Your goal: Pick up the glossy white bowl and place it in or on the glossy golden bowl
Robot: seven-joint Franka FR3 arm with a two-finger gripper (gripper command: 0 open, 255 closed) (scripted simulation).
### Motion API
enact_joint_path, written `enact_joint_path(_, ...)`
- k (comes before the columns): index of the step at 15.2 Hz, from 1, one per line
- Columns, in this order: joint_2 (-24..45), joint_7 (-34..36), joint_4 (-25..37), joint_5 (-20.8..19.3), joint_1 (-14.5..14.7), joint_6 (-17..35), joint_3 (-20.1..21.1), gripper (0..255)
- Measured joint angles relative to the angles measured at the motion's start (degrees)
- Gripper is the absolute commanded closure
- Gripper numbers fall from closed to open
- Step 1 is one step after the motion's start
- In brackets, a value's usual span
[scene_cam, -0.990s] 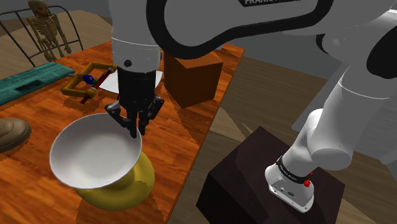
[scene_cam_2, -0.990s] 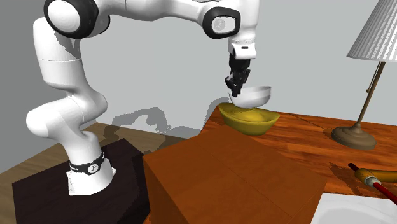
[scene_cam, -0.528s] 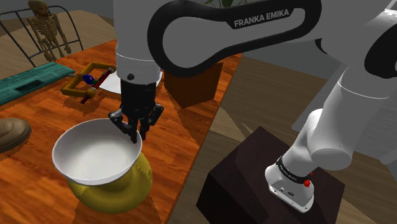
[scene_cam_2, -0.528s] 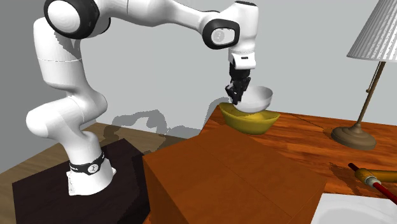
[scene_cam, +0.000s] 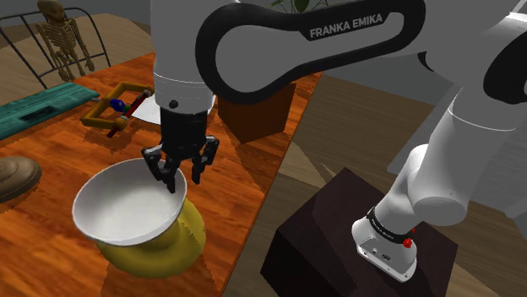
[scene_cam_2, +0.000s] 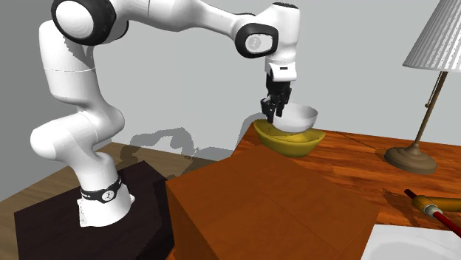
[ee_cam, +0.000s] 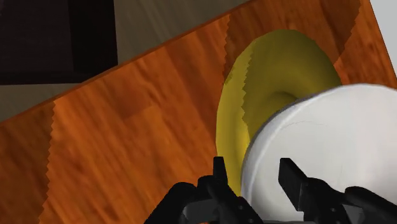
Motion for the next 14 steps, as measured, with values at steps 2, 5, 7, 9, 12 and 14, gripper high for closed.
enact_joint_path(2, 0.11, -0.01, -0.1, 0.04, 0.09, -0.04, 0.09, 0)
enact_joint_path(5, 0.17, 0.05, -0.23, 0.03, 0.16, 0.08, 0.14, 0)
enact_joint_path(7, -0.45, 0.04, 1.29, 0.28, -0.07, -1.98, 0.08, 0)
enact_joint_path(9, -1.2, -0.34, 3.7, 0.6, -0.61, -5.11, -0.19, 0)
enact_joint_path(12, -1.09, -0.16, 5.14, 0.48, -0.64, -6.51, -0.22, 0)
enact_joint_path(14, -1.04, -0.13, 5.33, 0.45, -0.63, -6.67, -0.22, 0)
